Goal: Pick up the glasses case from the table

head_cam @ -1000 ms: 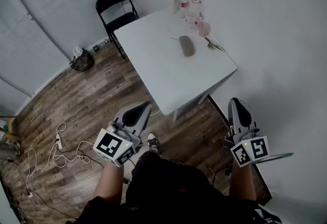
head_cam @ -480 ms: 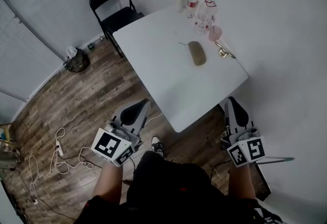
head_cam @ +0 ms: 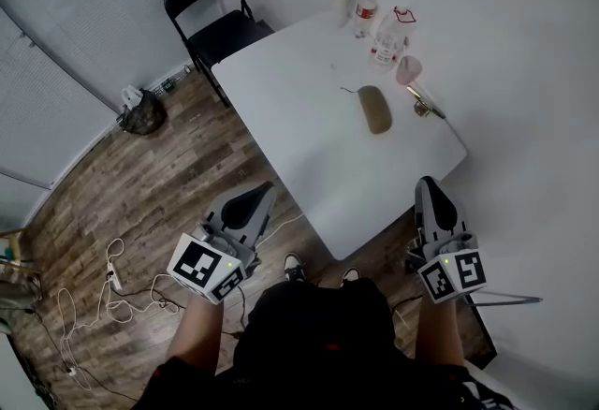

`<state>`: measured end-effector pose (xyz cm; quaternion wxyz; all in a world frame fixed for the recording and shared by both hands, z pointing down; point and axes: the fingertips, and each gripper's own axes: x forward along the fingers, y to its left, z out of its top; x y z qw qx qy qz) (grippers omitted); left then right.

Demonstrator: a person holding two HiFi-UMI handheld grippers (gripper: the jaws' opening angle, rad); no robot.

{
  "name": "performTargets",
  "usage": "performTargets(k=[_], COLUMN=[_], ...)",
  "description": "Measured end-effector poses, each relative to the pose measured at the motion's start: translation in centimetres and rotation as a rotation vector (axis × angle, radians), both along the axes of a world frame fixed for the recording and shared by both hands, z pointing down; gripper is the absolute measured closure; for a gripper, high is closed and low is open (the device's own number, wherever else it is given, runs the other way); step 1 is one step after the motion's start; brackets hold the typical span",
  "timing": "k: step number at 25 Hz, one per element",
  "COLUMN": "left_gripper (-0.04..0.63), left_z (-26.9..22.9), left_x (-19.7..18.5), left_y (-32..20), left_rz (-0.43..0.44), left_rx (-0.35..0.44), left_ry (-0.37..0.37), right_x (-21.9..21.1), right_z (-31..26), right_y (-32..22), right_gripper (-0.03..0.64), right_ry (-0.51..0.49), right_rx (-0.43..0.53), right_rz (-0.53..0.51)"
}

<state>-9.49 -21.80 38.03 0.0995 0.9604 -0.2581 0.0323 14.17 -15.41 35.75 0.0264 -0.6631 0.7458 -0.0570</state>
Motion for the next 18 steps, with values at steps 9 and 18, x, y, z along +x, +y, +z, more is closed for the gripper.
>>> performTargets(k=[9,18], left_gripper=[0.575,0.575], left_z=[0.7,3.8], left_x=[3.8,8.8], left_y=[-2.6,-3.6], left_rz=[-0.136,-0.229], left_rx=[-0.03,-0.088], left_ry=[0.006,-0.004], right_x=[4.7,9.9], right_z=[3.7,10.5], right_y=[-4.9,-11.0], right_gripper=[0.597,0.475], right_ry=[0.006,0.003], right_rx=[-0.072,-0.23], right_rz=[-0.121,-0.243])
